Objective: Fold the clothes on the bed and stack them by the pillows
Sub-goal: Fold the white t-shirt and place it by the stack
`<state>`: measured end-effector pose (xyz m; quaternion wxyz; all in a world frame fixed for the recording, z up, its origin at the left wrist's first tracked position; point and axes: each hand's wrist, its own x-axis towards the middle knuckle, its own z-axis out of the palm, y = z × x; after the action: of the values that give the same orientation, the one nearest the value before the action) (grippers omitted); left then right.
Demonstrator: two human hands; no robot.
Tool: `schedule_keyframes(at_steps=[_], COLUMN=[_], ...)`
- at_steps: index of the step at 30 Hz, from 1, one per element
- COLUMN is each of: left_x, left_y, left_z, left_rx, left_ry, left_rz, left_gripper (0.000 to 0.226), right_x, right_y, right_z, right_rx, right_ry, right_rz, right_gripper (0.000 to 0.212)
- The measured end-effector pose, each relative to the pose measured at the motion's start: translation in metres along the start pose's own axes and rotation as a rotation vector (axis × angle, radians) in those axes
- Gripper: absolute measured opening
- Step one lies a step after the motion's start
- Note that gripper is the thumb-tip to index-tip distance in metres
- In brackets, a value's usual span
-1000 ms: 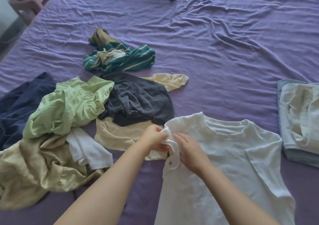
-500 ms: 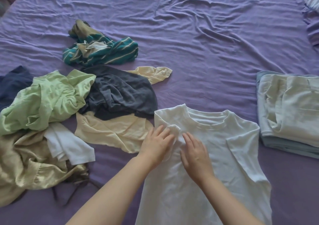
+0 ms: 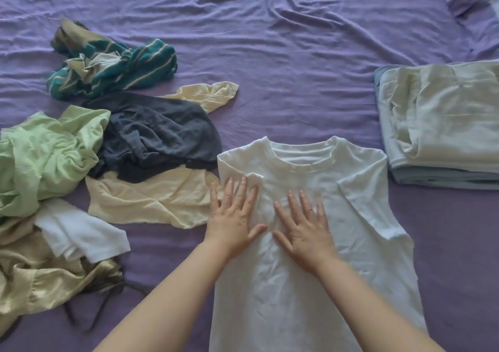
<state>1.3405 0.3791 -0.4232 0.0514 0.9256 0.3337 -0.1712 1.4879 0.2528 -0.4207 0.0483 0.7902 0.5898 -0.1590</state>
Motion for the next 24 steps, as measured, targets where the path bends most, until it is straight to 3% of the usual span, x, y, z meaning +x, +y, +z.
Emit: schedule_keyframes(at_steps=[4, 10, 14, 19, 24], left_x=[-0.043, -0.134, -0.178, -0.214, -0.239], left_y=[0.040, 0.096, 0.124, 0.149, 0.169], left_z=[-0.004, 0.014, 0.023, 0.052, 0.065], left_rx=[-0.042, -0.165, -0.155, -0.083, -0.054], left_ry=[-0.030, -0.235, -0.206, -0.233, -0.199], left_rz=[0.098, 0.177, 0.166, 0.156, 0.182], left_gripper=[0.062, 0.073, 0.081, 0.071, 0.071], right_x=[-0.044, -0.136, -0.194, -0.249, -0.286], right_y=[0.002, 0.016, 0.030, 0.033, 0.028], right_z=[-0.002, 0.003, 0.020, 0.029, 0.048], right_rx=[0.050, -0.027, -0.066, -0.084, -0.026], right_ry=[-0.058, -0.023, -0.055, -0.114, -0.070], right_rz=[0.038, 0.058, 0.024, 0.017, -0.019], right_gripper=[0.064, 0.073, 0.076, 0.073, 0.072])
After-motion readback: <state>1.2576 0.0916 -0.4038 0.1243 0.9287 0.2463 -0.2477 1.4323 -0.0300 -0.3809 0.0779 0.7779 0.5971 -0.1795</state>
